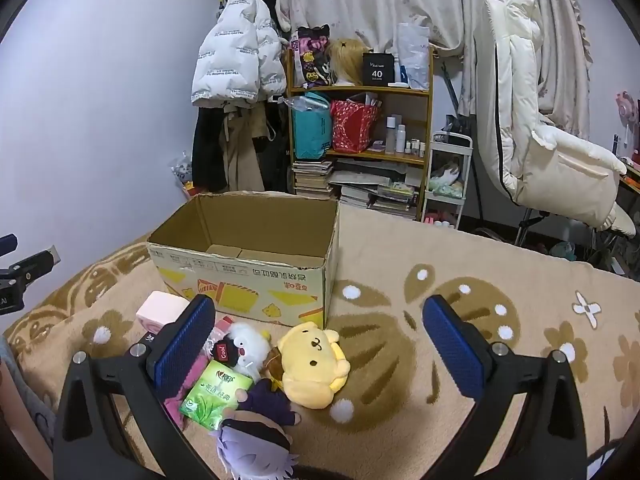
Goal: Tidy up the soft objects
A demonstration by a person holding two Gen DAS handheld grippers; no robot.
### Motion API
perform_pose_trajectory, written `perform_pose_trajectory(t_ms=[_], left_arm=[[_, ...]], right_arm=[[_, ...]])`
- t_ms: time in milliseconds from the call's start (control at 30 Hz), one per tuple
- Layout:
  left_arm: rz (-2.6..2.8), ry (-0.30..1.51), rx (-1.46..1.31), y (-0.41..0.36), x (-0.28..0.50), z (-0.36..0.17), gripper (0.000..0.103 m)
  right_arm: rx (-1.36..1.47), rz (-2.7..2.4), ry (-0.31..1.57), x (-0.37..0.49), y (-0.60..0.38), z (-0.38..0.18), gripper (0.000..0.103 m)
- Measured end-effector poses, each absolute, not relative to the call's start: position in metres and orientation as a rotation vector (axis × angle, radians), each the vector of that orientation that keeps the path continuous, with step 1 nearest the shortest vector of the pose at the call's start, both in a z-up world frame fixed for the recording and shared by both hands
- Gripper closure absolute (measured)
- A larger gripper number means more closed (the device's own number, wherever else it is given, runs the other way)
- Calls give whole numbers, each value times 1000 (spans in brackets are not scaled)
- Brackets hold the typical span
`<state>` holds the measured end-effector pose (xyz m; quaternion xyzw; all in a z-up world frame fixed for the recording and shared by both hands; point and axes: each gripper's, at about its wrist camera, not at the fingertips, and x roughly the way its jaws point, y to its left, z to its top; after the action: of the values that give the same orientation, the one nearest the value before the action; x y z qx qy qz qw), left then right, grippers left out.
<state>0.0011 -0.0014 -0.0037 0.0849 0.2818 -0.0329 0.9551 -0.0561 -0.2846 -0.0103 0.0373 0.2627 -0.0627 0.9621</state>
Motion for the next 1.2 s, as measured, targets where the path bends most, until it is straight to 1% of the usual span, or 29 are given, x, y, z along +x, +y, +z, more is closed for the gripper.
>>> perform_pose_trajectory(t_ms=[1200], left_arm=[[-62,580,189,-5,0,0,0]], right_arm=[[75,-127,536,-56,-282,-9,0]])
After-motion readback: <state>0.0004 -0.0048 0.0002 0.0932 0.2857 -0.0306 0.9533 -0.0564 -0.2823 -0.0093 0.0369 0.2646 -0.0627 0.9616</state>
